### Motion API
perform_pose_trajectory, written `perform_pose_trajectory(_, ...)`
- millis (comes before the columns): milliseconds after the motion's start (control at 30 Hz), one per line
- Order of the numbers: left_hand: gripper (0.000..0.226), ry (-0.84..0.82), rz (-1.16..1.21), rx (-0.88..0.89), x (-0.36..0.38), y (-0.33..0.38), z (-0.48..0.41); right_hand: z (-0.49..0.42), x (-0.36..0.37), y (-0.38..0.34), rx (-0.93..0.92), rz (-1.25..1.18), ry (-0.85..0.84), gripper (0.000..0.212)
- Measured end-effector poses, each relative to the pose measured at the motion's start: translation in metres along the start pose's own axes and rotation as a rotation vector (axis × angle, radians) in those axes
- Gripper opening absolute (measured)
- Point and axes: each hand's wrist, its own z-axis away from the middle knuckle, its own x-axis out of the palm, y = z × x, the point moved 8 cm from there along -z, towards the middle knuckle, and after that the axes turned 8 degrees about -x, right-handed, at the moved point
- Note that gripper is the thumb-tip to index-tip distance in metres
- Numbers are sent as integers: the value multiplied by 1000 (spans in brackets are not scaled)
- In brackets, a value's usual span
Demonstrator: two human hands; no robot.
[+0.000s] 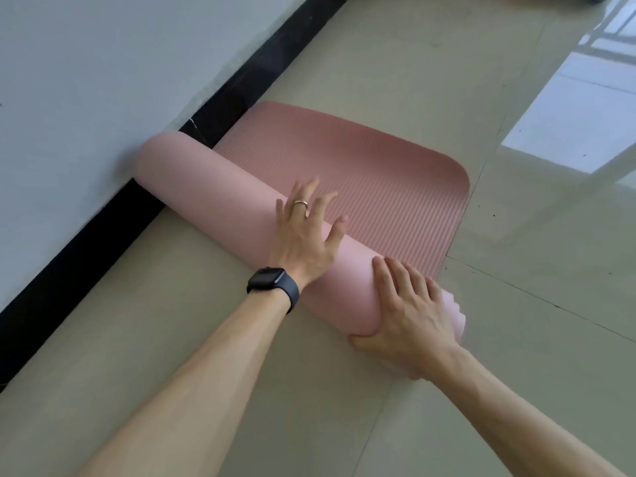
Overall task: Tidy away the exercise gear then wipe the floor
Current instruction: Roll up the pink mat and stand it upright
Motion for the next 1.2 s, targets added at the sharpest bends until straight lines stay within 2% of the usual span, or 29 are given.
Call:
perform_pose_trajectory(67, 50, 144, -54, -6, -18, -17, -7, -19, -17, 32, 31, -174, -84, 115)
perform_pose_trajectory(100, 53, 157, -107, -41, -20, -29, -9, -32, -24, 48, 49, -254, -138, 113)
perform_pose_trajectory(233, 69, -63, -151, -153, 13, -49, -25, -79, -31, 93, 99, -326, -305, 120)
perform_pose_trajectory(300, 66, -97, -172, -177, 27, -37, -50, -89, -43, 94, 130, -283, -216, 117)
perform_pose_trajectory(400, 60, -122, -227, -210, 42, -19, -89, -100, -65, 59, -27, -164, -15, 106)
perform_pose_trajectory(433, 59, -113, -239, -216, 46, -15, -96, -103, -62, 46, -60, -167, -15, 110)
perform_pose_trajectory(500, 58, -110, -252, -221, 56, -8, -105, -112, -51, 40, -11, -156, -28, 128)
perform_pose_trajectory(600, 57, -133, -236, -212, 70, 3, -128, -143, -42, 74, 73, -181, -29, 138)
perform_pose_trajectory(767, 43, -214, 114, -200, 63, 32, -170, -170, -52, 123, 105, -291, -22, 140)
perform_pose_trajectory(833, 44, -204, 231, -115, 49, 37, -169, -174, -56, 132, 125, -284, 29, 145)
perform_pose_trajectory(900, 40, -109, 13, 73, 44, 39, -156, -175, -57, 142, 167, -296, 33, 149)
perform_pose_trajectory(933, 40, -36, -139, 99, 44, 33, -145, -177, -57, 146, 183, -310, 18, 149)
perform_pose_trajectory(967, 45, 11, -230, 66, 44, 24, -135, -179, -55, 149, 195, -326, 5, 150)
perform_pose_trajectory(1033, 54, 20, -232, -66, 47, 7, -122, -184, -54, 152, 202, -345, -19, 151)
perform_pose_trajectory(1200, 56, -122, -286, -133, 62, 9, -138, -194, -52, 162, 237, -371, -46, 153)
